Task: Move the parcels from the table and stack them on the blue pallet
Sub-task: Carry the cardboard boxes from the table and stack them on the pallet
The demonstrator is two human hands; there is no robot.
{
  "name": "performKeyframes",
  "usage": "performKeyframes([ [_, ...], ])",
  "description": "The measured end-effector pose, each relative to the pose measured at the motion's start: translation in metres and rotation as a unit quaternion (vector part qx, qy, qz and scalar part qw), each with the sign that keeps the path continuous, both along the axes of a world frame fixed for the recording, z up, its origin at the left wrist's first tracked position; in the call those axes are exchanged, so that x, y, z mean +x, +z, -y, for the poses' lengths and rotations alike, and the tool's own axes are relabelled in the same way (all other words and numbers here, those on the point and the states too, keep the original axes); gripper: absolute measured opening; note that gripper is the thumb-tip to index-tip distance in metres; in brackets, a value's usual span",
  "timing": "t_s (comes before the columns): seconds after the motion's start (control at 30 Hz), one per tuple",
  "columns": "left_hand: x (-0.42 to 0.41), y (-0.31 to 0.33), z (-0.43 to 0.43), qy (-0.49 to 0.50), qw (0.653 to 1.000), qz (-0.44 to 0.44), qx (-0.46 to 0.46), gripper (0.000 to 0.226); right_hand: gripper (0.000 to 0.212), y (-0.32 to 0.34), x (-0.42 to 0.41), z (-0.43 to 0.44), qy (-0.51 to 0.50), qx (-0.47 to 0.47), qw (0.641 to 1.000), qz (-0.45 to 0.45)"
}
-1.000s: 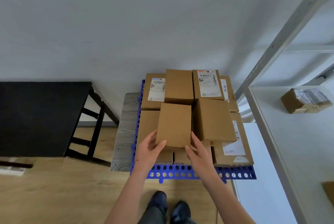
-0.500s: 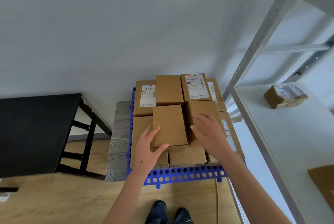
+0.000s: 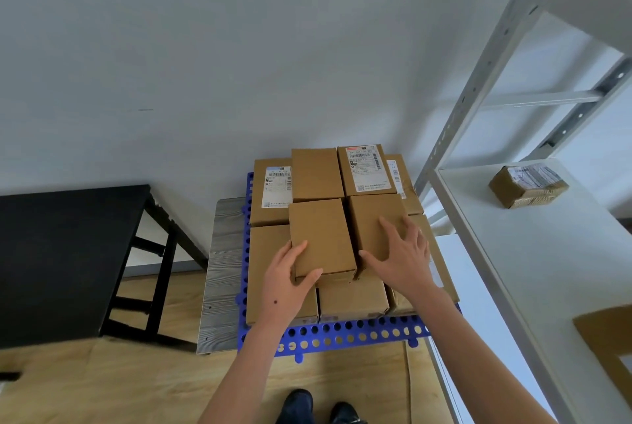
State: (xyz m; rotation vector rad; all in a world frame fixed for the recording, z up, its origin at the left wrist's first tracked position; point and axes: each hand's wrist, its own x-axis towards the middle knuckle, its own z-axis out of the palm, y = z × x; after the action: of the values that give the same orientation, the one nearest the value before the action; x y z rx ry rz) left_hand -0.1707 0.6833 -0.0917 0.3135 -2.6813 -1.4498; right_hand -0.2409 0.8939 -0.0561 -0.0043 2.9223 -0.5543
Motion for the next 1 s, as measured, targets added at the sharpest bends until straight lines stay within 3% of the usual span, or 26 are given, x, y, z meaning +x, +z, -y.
performKeyframes([
  [0.63,-0.001,0.005,-0.017,0.004,0.999,-0.004,-0.034,0.058,0.066,-0.005,-0.001,-0.002,0.06,0.027,0.997,-0.031],
  [1.0,0.017,0.037,-0.013,0.057,0.992,-0.071,-0.09,0.046,0.052,0.02,0.01,0.001,0.104,-0.036,0.992,-0.06],
])
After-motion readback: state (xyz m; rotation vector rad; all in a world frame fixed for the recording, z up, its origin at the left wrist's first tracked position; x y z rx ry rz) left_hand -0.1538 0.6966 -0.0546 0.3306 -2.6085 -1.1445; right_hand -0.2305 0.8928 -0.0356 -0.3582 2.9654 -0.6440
